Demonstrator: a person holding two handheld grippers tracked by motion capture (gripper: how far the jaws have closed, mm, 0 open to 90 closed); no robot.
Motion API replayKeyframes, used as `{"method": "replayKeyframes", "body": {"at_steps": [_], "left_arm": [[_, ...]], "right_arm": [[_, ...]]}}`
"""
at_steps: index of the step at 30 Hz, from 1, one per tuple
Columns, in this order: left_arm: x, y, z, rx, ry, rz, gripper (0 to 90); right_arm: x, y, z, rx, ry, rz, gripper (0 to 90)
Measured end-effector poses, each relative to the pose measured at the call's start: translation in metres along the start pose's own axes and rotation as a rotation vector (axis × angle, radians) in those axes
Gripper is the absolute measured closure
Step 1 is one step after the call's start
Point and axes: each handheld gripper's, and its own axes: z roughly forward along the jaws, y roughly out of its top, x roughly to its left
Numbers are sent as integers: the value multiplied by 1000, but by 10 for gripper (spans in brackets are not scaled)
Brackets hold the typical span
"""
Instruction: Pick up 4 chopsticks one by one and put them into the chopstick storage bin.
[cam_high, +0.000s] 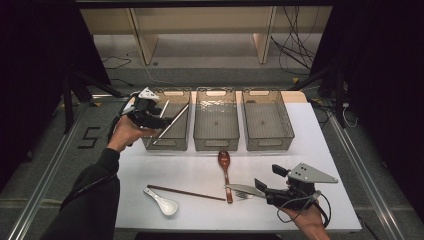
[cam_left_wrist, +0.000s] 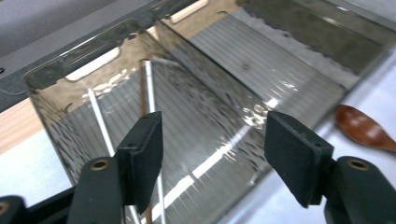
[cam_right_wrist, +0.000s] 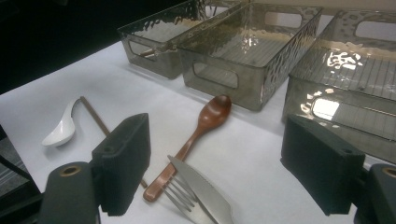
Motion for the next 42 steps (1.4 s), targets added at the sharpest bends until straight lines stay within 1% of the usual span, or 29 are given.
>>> {"method": "replayKeyframes", "body": {"at_steps": [1,3,4,6,8,10,12,14,18,23,26,36,42], "left_arm": [[-2,0,-2,0,-9,2,336],[-9,-2,-9,-20,-28,17,327],[-10,-2,-11,-20,-38,23,324],[-15,-1,-15,-11,-42,44,304],[-20,-3,-19,-19,-55,53,295],[-24,-6,-20,-10,-63,67,287],[-27,-10,-21,12,-75,82,278],[-32,-14,-22,23,-85,93,270],[-39,-19,-21,32,-98,115,257],[-46,-22,-24,39,-107,131,241],[-51,-24,-27,49,-113,155,235],[-58,-31,-27,75,-124,170,227],[-63,-36,-24,102,-136,196,222]], "right_arm": [[0,0,0,0,0,0,250],[0,0,0,-1,0,0,249],[0,0,0,-1,0,0,249],[0,0,0,-1,-1,0,250],[1,0,0,1,-1,-2,250],[0,0,0,-2,-1,0,250],[0,0,-1,-1,-1,-3,249],[0,0,-1,-4,-2,-3,250],[1,1,-1,-5,-2,-7,249],[1,1,-1,-6,-1,-8,249],[1,1,-1,-9,0,-9,249],[1,1,-1,-6,0,-11,249],[1,1,-1,-9,-1,-11,249]]}}
